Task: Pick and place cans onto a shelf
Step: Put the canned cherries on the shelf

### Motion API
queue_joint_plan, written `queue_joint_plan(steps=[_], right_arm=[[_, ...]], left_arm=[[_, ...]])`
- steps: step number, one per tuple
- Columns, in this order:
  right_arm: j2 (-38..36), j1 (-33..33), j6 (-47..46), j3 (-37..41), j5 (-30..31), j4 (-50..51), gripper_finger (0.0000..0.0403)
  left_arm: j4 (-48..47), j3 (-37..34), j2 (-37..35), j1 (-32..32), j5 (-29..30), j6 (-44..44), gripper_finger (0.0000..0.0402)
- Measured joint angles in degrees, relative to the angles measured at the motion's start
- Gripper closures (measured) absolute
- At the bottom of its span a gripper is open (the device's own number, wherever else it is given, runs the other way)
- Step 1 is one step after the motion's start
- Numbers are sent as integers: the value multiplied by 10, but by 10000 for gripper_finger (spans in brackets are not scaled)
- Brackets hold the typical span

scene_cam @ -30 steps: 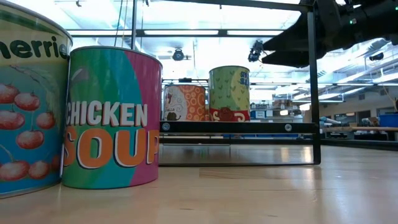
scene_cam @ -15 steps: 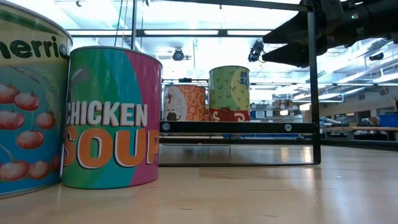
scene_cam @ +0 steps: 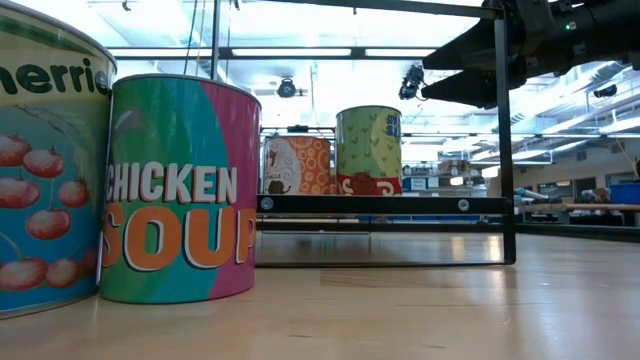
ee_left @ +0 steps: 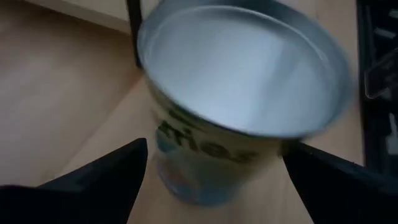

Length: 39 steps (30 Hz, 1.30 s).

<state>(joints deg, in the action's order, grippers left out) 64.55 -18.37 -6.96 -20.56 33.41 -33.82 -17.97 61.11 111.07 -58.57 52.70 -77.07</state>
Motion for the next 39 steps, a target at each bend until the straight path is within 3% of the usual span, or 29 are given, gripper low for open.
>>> queue_joint_plan(steps=[4,11,19,25,31,39], right_arm=[[0,0,0,0,-1,0,21],[0,0,0,0,-5,1,21],[0,0,0,0,-5,1,21],[0,0,0,0,-5,1,21],[0,0,0,0,-7,1,21],[0,0,-4,0,-7,1,21]], left_arm=[[41,-16,0,9,35,40,24],[67,-16,0,17,47,96,30],[59,-16,-4,16,46,102,100],[-26,-16,-65,0,46,78,104],[-170,-16,-146,-17,55,23,101],[-338,-16,-193,55,105,20,100]])
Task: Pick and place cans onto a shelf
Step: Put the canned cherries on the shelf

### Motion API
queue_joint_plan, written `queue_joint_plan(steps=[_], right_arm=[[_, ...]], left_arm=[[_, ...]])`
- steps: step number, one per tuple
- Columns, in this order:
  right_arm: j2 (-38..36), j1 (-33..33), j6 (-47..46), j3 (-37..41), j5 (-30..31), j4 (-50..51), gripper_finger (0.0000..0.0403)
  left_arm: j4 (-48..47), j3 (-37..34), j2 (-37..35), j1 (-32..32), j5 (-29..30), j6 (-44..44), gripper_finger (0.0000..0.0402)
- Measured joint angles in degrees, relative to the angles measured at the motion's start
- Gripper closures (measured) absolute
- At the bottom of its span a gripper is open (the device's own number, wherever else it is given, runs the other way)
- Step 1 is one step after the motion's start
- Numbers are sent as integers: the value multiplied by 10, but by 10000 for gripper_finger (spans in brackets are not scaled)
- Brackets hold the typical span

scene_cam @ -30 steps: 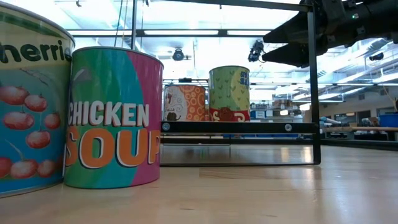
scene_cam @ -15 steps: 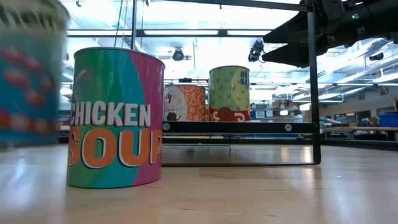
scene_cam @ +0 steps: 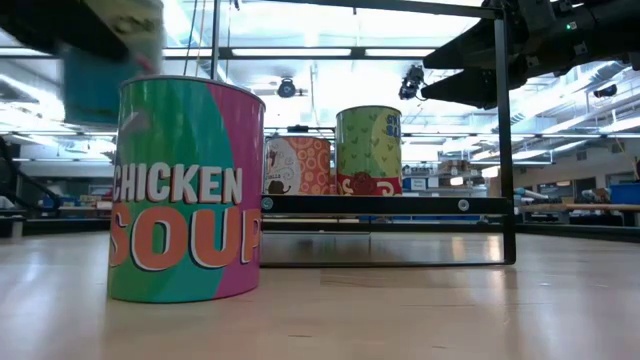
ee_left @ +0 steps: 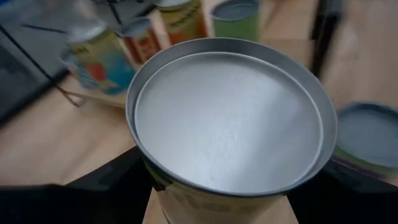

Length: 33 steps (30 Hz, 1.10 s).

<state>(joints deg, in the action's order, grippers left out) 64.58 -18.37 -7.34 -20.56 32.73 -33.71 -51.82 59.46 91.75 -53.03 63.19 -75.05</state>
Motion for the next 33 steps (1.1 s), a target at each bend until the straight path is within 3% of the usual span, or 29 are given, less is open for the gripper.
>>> queue_joint_plan(steps=[10,15,21,33], right_arm=[[0,0,10,0,0,-1,21],[0,0,11,0,0,-1,21],[0,0,11,0,0,-1,21],[0,0,11,0,0,-6,21]], left_arm=[[7,0,-17,127,-27,182,100],[88,0,-72,193,-70,355,99],[200,0,-143,263,-163,558,99],[260,0,-162,349,-315,727,99]])
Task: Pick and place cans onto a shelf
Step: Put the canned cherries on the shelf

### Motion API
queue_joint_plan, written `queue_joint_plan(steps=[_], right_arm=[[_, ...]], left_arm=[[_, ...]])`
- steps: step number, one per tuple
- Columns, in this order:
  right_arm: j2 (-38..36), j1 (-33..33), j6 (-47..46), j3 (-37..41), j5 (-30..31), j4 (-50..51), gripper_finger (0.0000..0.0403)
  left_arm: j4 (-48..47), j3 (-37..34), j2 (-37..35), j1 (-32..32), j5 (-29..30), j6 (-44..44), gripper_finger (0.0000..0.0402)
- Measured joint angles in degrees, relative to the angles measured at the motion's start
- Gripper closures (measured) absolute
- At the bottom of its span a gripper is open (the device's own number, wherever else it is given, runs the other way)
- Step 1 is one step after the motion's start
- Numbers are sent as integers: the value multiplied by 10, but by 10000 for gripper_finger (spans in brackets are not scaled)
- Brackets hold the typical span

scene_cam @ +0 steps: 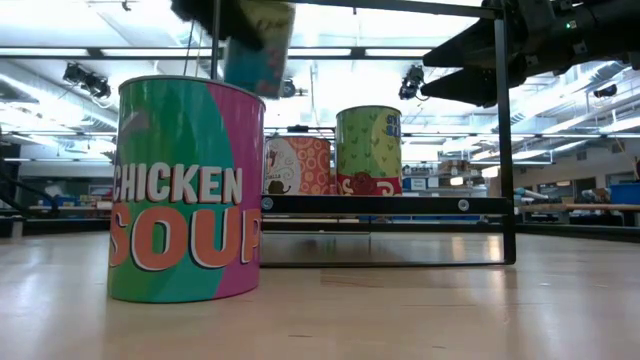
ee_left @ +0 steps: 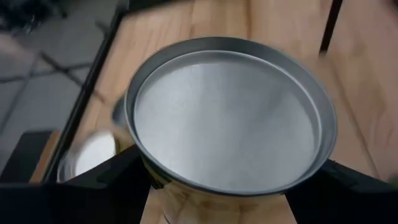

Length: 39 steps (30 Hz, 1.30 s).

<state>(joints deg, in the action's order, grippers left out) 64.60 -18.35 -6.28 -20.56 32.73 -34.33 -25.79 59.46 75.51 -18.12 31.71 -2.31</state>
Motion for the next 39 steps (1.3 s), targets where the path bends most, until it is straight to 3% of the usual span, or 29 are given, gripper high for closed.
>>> queue_joint_plan(steps=[6,13,21,25,29,39], right_arm=[[0,0,0,0,0,-14,21],[0,0,-2,0,0,-26,21],[0,0,4,0,9,-35,21],[0,0,4,0,9,-36,21],[0,1,4,0,9,-38,21],[0,6,4,0,14,-46,21]], left_arm=[[72,0,-2,75,-136,89,99],[83,0,-1,167,-276,140,99],[120,-18,-2,245,-378,169,99],[192,-118,-11,268,-380,163,99],[337,-207,-28,286,-379,127,99],[517,-303,1,292,-378,24,99]])
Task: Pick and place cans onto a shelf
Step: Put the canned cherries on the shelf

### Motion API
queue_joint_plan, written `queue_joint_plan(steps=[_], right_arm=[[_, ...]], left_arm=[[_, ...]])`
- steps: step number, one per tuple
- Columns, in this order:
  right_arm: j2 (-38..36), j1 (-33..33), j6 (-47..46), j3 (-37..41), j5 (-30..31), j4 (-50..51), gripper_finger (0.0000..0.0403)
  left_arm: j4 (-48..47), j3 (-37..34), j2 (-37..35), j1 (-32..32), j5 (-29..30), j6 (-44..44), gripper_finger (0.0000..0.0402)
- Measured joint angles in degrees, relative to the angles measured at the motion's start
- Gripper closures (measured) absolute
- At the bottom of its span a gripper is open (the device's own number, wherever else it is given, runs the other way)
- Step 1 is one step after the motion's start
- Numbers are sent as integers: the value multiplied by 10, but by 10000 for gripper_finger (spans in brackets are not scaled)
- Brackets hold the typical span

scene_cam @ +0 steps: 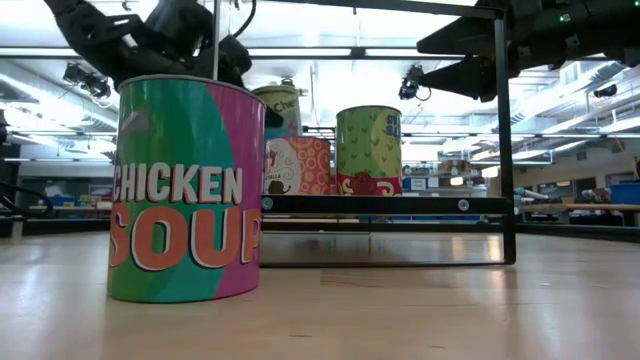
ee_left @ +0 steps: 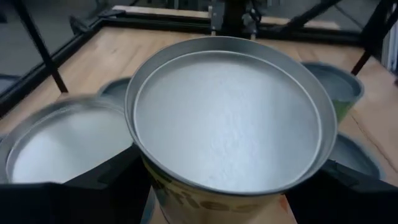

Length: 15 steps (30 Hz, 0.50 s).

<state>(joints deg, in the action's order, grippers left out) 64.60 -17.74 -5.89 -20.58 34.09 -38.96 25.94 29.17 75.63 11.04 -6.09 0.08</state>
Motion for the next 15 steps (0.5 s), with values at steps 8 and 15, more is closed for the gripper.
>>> queue_joint_plan(steps=[8,15], right_arm=[[0,3,-4,0,0,-3,21],[0,3,-4,0,0,-4,21]], left_arm=[[75,-5,57,-21,0,-54,99],[79,-6,78,-48,62,-55,99]])
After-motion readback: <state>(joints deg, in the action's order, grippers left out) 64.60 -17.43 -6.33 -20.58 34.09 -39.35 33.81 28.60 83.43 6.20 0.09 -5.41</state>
